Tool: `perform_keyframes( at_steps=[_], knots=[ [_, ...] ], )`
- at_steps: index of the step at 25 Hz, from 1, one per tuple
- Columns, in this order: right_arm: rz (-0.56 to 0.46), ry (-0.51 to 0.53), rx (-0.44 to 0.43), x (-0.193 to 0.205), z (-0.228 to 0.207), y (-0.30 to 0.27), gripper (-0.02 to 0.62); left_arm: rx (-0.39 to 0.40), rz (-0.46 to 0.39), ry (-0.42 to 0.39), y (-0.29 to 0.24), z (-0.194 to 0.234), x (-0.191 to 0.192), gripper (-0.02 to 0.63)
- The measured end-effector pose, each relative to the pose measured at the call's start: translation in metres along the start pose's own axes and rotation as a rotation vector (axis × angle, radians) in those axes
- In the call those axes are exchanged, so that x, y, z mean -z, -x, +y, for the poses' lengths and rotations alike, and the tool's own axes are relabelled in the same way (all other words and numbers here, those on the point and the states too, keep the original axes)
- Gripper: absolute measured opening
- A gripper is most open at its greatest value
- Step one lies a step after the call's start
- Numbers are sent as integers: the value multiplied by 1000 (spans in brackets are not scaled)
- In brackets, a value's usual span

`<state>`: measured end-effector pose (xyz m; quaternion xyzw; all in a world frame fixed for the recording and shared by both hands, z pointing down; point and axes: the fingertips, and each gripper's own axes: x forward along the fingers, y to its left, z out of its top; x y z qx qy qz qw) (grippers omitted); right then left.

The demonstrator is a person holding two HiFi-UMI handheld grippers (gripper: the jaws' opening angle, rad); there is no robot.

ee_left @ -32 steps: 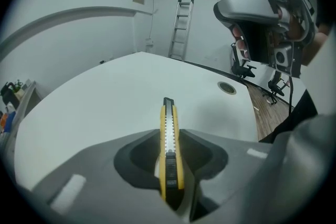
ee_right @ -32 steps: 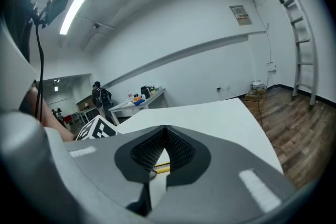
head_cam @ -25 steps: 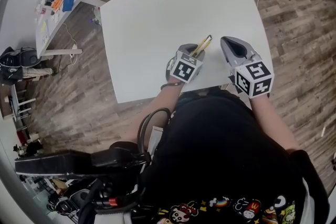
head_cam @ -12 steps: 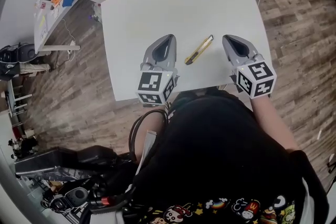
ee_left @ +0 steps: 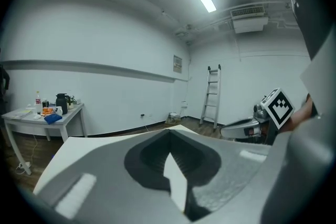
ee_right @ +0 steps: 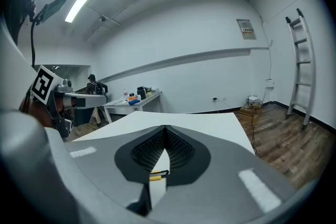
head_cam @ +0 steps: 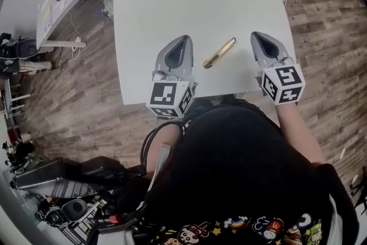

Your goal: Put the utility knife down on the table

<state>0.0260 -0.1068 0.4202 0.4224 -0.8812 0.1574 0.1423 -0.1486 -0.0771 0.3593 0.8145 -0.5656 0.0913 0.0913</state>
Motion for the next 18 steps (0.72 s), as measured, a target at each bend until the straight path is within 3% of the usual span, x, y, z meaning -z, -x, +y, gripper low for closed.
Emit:
perform_keyframes(
  at_steps=[10, 18],
  knots=[
    [6, 42, -7, 1, 6, -20, 21, -57, 122, -27, -28, -3, 29, 0],
    [15, 74, -26, 1, 17, -32, 21, -98, 253, 33, -26, 11, 62, 0]
  ],
)
